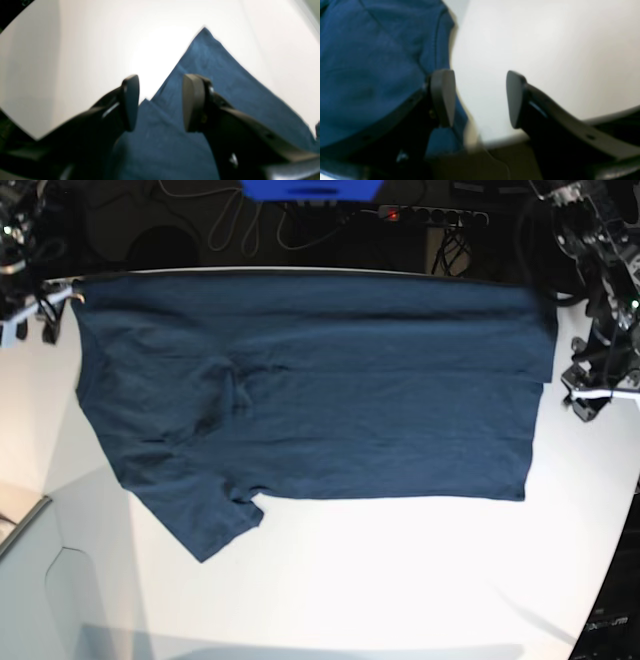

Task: Layout the t-shirt on the table in an organized manner, then fold the t-shirt properly
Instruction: 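Lower both grippers to the shirt's side edges and grasp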

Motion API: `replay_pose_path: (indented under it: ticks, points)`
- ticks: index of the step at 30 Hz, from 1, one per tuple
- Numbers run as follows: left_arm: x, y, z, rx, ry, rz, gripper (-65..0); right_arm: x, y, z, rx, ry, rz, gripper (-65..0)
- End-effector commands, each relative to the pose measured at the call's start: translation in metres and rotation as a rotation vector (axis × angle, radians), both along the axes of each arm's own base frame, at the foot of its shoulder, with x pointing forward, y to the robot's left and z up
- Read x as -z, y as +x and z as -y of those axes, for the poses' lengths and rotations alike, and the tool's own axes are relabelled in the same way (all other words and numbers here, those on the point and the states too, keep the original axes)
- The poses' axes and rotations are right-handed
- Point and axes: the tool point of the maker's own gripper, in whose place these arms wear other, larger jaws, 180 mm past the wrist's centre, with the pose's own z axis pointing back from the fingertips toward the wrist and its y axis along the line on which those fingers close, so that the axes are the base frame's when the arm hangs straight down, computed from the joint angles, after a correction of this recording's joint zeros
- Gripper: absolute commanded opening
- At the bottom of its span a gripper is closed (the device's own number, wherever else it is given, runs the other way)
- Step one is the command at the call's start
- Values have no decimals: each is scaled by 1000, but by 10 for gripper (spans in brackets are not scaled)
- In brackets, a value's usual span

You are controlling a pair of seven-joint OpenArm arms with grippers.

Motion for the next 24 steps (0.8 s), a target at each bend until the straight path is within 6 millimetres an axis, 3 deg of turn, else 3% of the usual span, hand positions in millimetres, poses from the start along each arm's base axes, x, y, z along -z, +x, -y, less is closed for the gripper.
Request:
replay_pose_path:
  ticks: [1,5,7,11,14,20,24]
  points:
    - [-16,16,-7,-6,15,56,-374,-20,29,-5,-45,-4,97,-309]
    - [-3,44,-17,-34,-45,51,-365,-23,91,-25,-132,43,157,-294]
    - [5,56,-23,-45,-72,39,-317,-19,122,-31,-171,69,160,-294]
    - [17,73,-33,-55,-111,12,-196,-9,176,-32,-205,120,137,-294]
    - [18,85,-37,-64,-134,12,-168,1,203,-25,-197,164,95,-294]
    - [22,114,-42,-82,-123,46,-168,17,239,-30,-183,251,126,-294]
    - [35,130,-33,-9,-25,16,-168,37,232,-33,-154,293,138,-294]
